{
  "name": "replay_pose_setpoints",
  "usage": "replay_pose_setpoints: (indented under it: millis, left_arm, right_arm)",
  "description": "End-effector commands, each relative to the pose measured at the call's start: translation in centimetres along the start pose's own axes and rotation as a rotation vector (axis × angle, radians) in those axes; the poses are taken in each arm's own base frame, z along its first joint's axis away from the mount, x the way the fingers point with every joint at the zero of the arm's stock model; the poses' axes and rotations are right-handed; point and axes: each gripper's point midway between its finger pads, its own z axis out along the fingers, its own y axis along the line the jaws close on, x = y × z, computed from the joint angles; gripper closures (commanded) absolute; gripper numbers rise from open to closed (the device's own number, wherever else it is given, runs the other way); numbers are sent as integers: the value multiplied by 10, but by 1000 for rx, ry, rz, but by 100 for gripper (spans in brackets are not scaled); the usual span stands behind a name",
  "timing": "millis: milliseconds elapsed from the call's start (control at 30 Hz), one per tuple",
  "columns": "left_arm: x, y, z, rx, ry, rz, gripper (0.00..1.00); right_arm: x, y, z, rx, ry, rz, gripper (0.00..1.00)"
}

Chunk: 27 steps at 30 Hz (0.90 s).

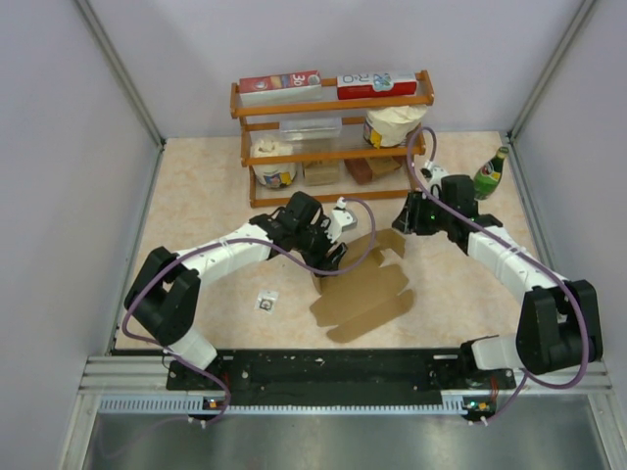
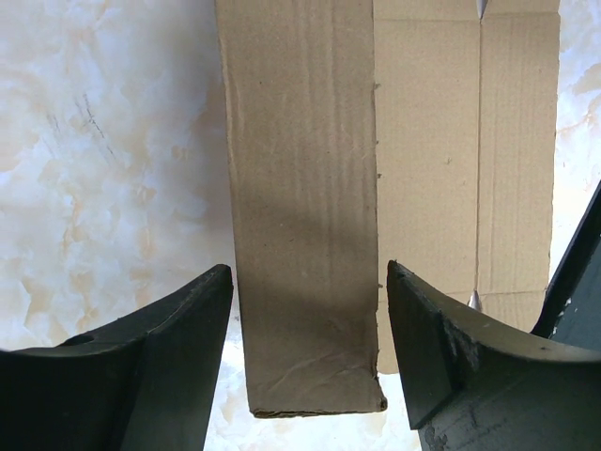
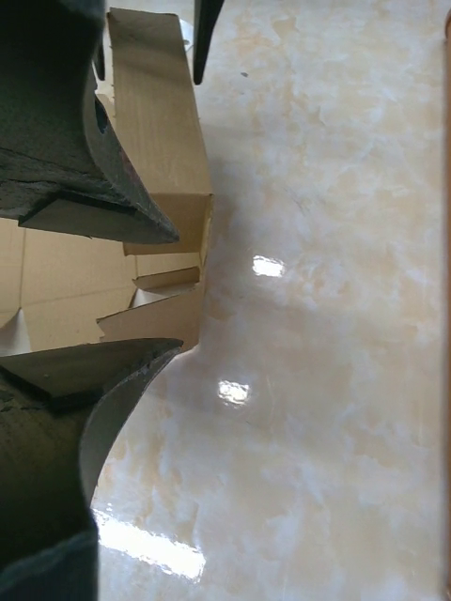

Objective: Fold the paper box

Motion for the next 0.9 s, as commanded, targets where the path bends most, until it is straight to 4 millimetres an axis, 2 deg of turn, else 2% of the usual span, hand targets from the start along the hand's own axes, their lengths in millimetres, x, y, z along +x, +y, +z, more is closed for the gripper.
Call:
replay_pose_setpoints:
  millis: [0, 333, 567, 867]
  left_arm:
    - [-23, 0, -9, -15, -48, 17, 29]
    - [-17, 2, -5, -16, -28, 4, 29]
    - [-17, 0, -2, 0, -24, 4, 31]
    - [-16, -1, 1, 20, -15, -1, 42]
  right_arm:
    - [5, 6, -8, -42, 39, -28, 56]
    - [35, -4, -5, -10, 115, -34, 55]
    - [36, -5, -2, -9, 125, -40, 63]
    - [35, -3, -2, -17, 122, -44, 74]
